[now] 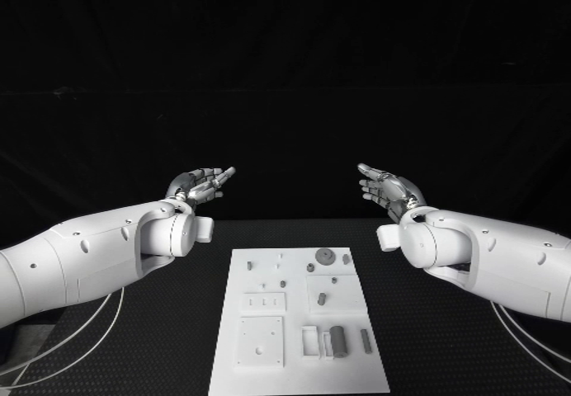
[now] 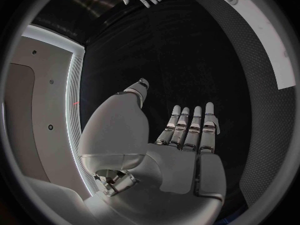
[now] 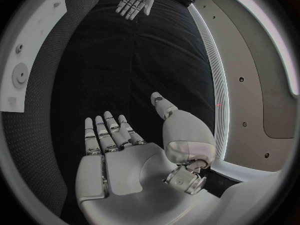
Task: Assemble the parts on the task board
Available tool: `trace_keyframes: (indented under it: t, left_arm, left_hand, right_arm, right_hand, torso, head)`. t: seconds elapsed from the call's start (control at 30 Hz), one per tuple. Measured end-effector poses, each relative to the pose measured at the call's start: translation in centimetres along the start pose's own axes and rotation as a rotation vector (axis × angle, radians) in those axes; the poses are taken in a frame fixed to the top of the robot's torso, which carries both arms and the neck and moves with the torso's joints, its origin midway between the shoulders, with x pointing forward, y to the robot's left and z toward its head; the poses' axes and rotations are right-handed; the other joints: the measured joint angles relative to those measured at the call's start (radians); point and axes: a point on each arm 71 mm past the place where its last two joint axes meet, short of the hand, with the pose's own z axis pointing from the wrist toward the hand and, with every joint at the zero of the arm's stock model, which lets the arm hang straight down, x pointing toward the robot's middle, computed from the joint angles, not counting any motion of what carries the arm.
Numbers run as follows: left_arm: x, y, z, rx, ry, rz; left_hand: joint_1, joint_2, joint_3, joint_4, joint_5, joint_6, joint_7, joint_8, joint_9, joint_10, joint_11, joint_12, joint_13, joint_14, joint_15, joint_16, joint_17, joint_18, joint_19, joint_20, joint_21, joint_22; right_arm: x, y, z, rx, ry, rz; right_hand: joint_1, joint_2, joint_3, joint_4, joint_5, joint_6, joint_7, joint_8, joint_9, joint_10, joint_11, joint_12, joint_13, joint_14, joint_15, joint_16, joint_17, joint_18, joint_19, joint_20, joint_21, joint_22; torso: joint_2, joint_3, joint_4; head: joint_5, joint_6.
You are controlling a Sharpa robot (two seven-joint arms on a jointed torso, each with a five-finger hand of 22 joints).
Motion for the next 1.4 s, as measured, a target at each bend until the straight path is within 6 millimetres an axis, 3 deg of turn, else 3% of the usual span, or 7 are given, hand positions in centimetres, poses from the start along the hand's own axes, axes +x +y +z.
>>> trace_keyframes:
  t: [0.3, 0.6, 0.87, 1.1, 1.27, 1.3, 1.4]
  left_arm:
    - [-0.4, -0.3, 0.8, -0.079, 0.060, 0.009]
    - [-0.8, 0.1, -0.3, -0.085, 0.132, 0.024]
    - [0.0, -0.2, -2.3, -0.047, 0.272, 0.043]
    - [1.3, -0.5, -4.0, -0.014, 0.368, 0.060]
    - [2.5, -0.8, -5.0, 0.006, 0.419, 0.063]
    - [2.6, -0.8, -5.1, 0.009, 0.426, 0.063]
    - [3.1, -0.9, -5.5, 0.017, 0.444, 0.063]
  left_hand:
    - [0.020, 0.014, -0.002, 0.002, 0.000, 0.021, 0.020, 0.015, 0.012, 0.075, 0.017, 0.022, 0.012, 0.046, 0.009, 0.028, 0.044, 0.000, 0.013, -0.008, 0.012, 0.013]
    - [0.159, 0.093, -0.081, -0.060, 0.009, 0.175, 0.062, 0.062, 0.027, 0.296, 0.080, 0.110, 0.046, 0.306, 0.033, 0.160, 0.087, 0.021, 0.196, -0.055, 0.087, 0.035]
    - [0.308, 0.156, -0.169, -0.076, 0.014, 0.326, 0.085, 0.041, -0.014, 0.469, 0.064, 0.139, 0.053, 0.459, -0.014, 0.192, 0.092, 0.040, 0.333, -0.094, 0.097, 0.003]
    - [0.376, 0.136, -0.165, -0.024, 0.008, 0.364, 0.088, 0.019, -0.035, 0.500, 0.057, 0.115, 0.041, 0.481, -0.022, 0.183, 0.098, 0.040, 0.364, -0.111, 0.081, -0.017]
    - [0.376, 0.136, -0.174, -0.002, 0.008, 0.367, 0.092, 0.014, -0.038, 0.507, 0.057, 0.109, 0.039, 0.487, -0.024, 0.179, 0.101, 0.039, 0.366, -0.113, 0.081, -0.020]
    - [0.376, 0.136, -0.176, 0.000, 0.008, 0.367, 0.092, 0.014, -0.039, 0.507, 0.057, 0.109, 0.038, 0.487, -0.024, 0.179, 0.101, 0.039, 0.366, -0.113, 0.081, -0.020]
    - [0.376, 0.136, -0.177, 0.001, 0.008, 0.367, 0.092, 0.014, -0.040, 0.507, 0.057, 0.104, 0.037, 0.487, -0.024, 0.177, 0.102, 0.039, 0.366, -0.113, 0.078, -0.021]
  right_arm:
    - [-1.6, 1.3, 1.6, 0.092, 0.121, -0.024]
    - [-1.2, 1.9, 4.1, -0.004, 0.170, -0.478]
    - [0.9, 2.2, 4.0, -0.152, 0.273, -0.979]
    - [3.0, 1.5, 3.6, -0.226, 0.361, -1.226]
    - [3.8, 1.4, 3.3, -0.265, 0.399, -1.342]
    - [4.0, 1.4, 3.2, -0.272, 0.407, -1.357]
    - [4.7, 1.1, 2.8, -0.291, 0.435, -1.403]
  right_hand:
    - [0.083, -0.008, 0.018, -0.073, 0.000, 0.075, 0.004, 0.063, 0.070, 0.106, 0.016, 0.034, 0.015, 0.078, 0.027, 0.071, 0.068, 0.000, 0.048, 0.011, 0.029, 0.156]
    - [0.246, -0.054, 0.062, -0.140, 0.000, 0.253, 0.018, 0.158, 0.134, 0.293, 0.014, 0.107, 0.044, 0.287, 0.024, 0.189, 0.143, 0.062, 0.223, -0.001, 0.095, 0.355]
    - [0.349, -0.087, 0.070, -0.153, 0.000, 0.414, 0.038, 0.213, 0.153, 0.466, -0.033, 0.165, 0.069, 0.487, -0.040, 0.269, 0.179, 0.124, 0.405, -0.007, 0.138, 0.381]
    - [0.395, -0.100, 0.063, -0.160, 0.000, 0.504, 0.052, 0.221, 0.156, 0.564, -0.063, 0.173, 0.078, 0.659, -0.110, 0.326, 0.213, 0.150, 0.575, -0.023, 0.179, 0.377]
    - [0.415, -0.101, 0.054, -0.165, 0.000, 0.549, 0.048, 0.218, 0.155, 0.620, -0.083, 0.172, 0.079, 0.797, -0.164, 0.384, 0.254, 0.164, 0.721, -0.059, 0.225, 0.376]
    - [0.432, -0.105, 0.038, -0.165, 0.000, 0.579, 0.042, 0.206, 0.150, 0.658, -0.100, 0.165, 0.079, 0.912, -0.208, 0.439, 0.292, 0.173, 0.845, -0.103, 0.267, 0.379]
    - [0.433, -0.106, 0.026, -0.165, 0.000, 0.592, 0.036, 0.193, 0.142, 0.684, -0.117, 0.154, 0.079, 0.998, -0.233, 0.497, 0.330, 0.173, 0.942, -0.139, 0.307, 0.393]
  torso:
    - [0.000, -0.0002, 0.0002]
    - [0.008, -0.0025, 0.0031]
    - [0.023, 0.0012, 0.0164]
    - [0.046, 0.0047, 0.0362]
    - [0.068, 0.0038, 0.0522]
    - [0.074, 0.0029, 0.0557]
    - [0.089, 0.0001, 0.0637]
  head:
    - [0.000, 0.000]
    - [0.003, 0.003]
    - [-0.004, 0.004]
    - [-0.021, 0.010]
    - [-0.035, 0.016]
    - [-0.038, 0.017]
    - [-0.047, 0.020]
